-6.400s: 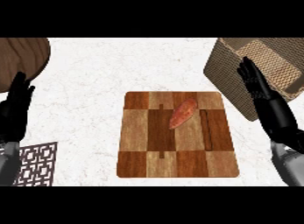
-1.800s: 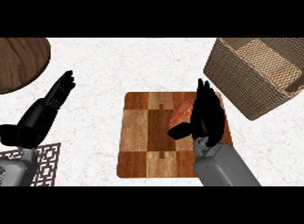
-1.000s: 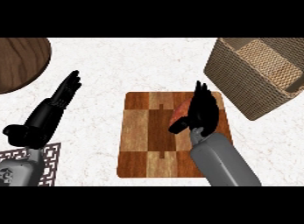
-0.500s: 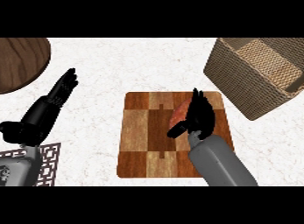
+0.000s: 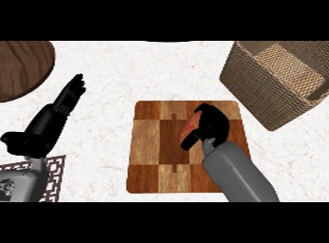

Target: Pick the sweet potato from the cutting board and place it in the basket

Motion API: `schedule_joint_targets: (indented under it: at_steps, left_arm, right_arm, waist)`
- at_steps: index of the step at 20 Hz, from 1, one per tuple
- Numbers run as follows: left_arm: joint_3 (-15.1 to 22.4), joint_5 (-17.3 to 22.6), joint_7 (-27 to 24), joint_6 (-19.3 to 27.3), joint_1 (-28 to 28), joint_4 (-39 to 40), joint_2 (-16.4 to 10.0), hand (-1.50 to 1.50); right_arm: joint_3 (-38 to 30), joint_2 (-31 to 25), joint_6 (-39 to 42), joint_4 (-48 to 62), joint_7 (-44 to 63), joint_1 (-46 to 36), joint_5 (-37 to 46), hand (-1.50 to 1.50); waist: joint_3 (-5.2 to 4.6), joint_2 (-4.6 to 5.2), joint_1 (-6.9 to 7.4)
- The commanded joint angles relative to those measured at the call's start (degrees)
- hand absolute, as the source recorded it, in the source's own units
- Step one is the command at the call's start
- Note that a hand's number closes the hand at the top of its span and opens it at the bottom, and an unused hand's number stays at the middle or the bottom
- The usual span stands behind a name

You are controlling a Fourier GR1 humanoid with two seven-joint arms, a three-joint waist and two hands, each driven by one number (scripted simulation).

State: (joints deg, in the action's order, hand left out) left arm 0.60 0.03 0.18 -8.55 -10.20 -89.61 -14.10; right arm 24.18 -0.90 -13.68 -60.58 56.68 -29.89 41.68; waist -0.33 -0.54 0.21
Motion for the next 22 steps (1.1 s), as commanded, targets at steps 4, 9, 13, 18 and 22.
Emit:
schedule_joint_targets:
  at_steps: [4, 9, 13, 18, 22]
  left_arm:
    - [0.79, -2.25, 0.99, 0.86, -1.18, -0.65, 1.34, 0.00]
    - [-0.73, -0.53, 3.47, -0.83, -2.85, -1.41, 0.47, 0.00]
    - [1.05, -1.62, 2.46, -0.84, -4.95, 0.45, 1.76, 0.00]
    - [-0.03, -0.80, -0.73, -2.08, -3.27, 1.35, 1.20, 0.00]
    - [0.51, -1.14, -1.02, -3.27, -2.63, 1.95, 0.51, 0.00]
  right_arm:
    - [4.56, 0.85, 0.75, 8.62, -1.34, -4.44, 1.75, 1.50]
    - [0.64, 0.85, -1.84, 17.92, -0.21, -14.02, 2.94, 1.50]
    - [-0.30, 0.86, -3.26, 25.83, 6.71, -24.73, 2.43, 1.50]
    - [-2.70, 0.87, -11.83, 29.49, 4.10, -29.85, 0.41, 1.50]
    - [-4.31, 0.88, -20.43, 26.90, 2.85, -33.45, -1.11, 1.50]
  waist:
    - [0.33, 0.67, 0.45]
    - [0.35, 0.92, 1.17]
    - [0.35, 1.69, 3.42]
    - [0.34, 1.70, 3.89]
    - [0.34, 1.78, 4.63]
